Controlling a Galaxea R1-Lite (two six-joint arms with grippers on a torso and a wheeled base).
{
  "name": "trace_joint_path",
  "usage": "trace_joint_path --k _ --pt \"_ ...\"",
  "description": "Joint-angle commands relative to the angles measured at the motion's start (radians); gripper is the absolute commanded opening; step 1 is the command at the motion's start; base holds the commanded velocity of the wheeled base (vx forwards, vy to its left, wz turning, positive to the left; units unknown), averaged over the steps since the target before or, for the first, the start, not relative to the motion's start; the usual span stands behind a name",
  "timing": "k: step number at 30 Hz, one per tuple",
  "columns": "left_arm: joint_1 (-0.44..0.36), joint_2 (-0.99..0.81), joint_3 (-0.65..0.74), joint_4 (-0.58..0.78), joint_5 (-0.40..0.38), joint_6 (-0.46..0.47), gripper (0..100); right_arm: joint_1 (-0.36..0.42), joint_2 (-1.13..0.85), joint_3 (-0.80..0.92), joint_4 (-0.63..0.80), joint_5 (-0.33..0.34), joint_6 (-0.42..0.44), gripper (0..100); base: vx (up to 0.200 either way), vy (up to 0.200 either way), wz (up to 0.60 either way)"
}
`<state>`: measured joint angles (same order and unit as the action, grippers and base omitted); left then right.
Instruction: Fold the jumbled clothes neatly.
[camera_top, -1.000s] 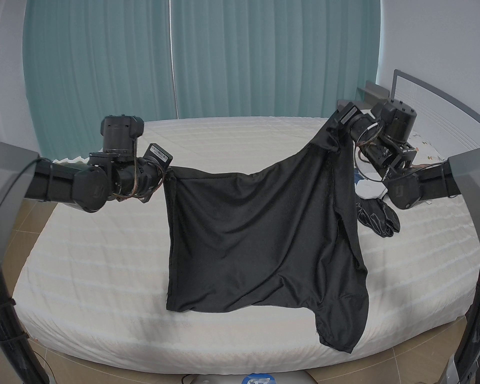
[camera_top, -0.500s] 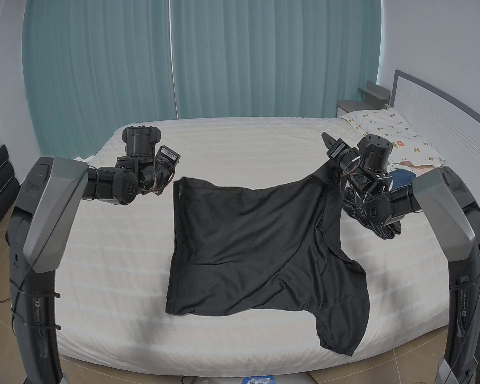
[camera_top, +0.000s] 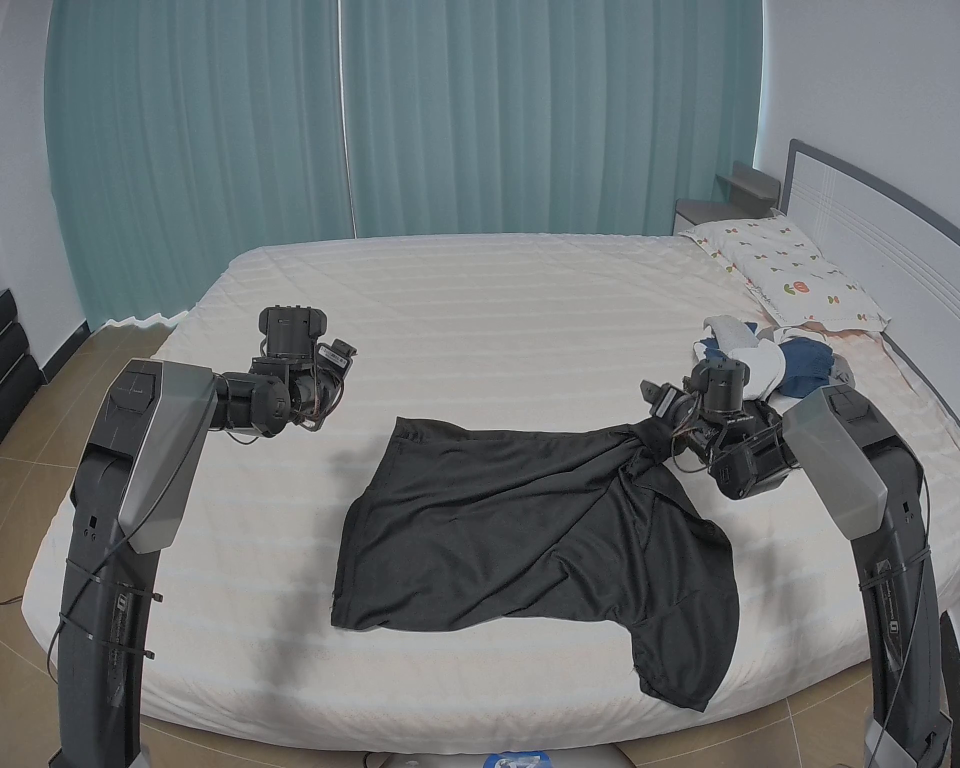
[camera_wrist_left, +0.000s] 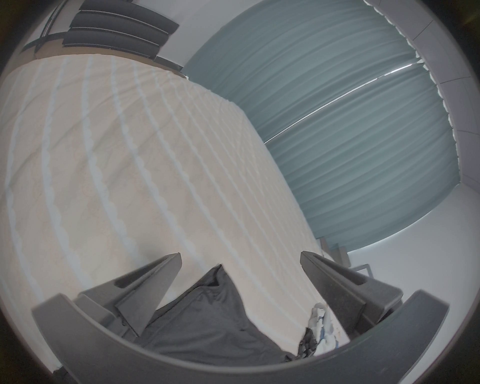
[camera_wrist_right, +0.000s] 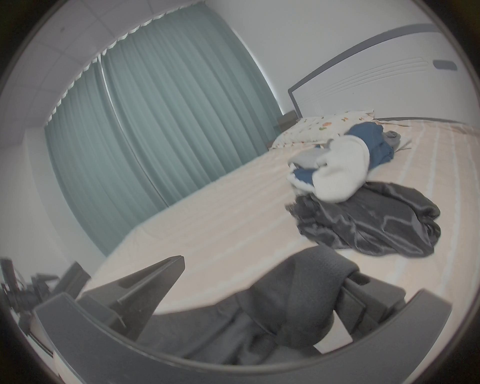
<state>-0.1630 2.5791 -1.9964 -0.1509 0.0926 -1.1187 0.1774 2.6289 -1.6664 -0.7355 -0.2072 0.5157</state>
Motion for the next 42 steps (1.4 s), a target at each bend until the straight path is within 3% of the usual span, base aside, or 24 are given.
trace_joint_path --k 1,4,7,10,16,18,23,28,30,32,34,42 --pt "0.003 -0.005 0.027 0.082 -0.005 -0.003 100 -0.032 0.036 0.083 -0.018 -0.006 -0.074 100 0.0 0.0 0.0" --pt "0.003 -0.043 0.077 0.099 -0.014 -0.004 100 -0.049 0.022 0.097 -0.035 -0.004 -0.088 100 0.0 0.0 0.0" --pt "0.003 -0.106 0.185 0.076 -0.074 -0.001 100 -0.064 -0.029 0.114 -0.053 0.025 -0.077 100 0.0 0.0 0.0" --pt "0.005 -0.194 0.317 0.042 -0.171 0.0 100 -0.073 -0.089 0.208 -0.064 0.131 -0.072 100 0.0 0.0 0.0" --pt "0.007 -0.349 0.573 -0.061 -0.211 0.008 100 -0.088 -0.147 0.369 -0.082 0.166 -0.094 100 0.0 0.0 0.0" --pt "0.016 -0.416 0.689 -0.105 -0.257 0.019 100 -0.107 -0.167 0.428 -0.128 0.175 -0.095 100 0.0 0.0 0.0" --pt "0.023 -0.511 0.923 -0.227 -0.292 0.045 100 -0.124 -0.216 0.59 -0.162 0.246 -0.126 100 0.0 0.0 0.0" --pt "0.019 -0.533 1.078 -0.328 -0.281 0.05 100 -0.118 -0.216 0.651 -0.243 0.246 -0.131 100 0.0 0.0 0.0" --pt "0.019 -0.544 1.177 -0.42 -0.284 0.043 100 -0.124 -0.202 0.596 -0.321 0.216 -0.122 100 0.0 0.0 0.0" --pt "0.019 -0.55 1.252 -0.5 -0.289 0.037 100 -0.128 -0.196 0.507 -0.326 0.146 -0.089 100 0.0 0.0 0.0" --pt "0.016 -0.547 1.306 -0.559 -0.289 0.04 100 -0.131 -0.201 0.494 -0.312 0.123 -0.072 100 0.0 0.0 0.0" --pt "0.013 -0.54 1.412 -0.679 -0.281 0.05 100 -0.069 -0.214 0.659 -0.291 0.181 -0.066 100 0.0 0.0 0.0"
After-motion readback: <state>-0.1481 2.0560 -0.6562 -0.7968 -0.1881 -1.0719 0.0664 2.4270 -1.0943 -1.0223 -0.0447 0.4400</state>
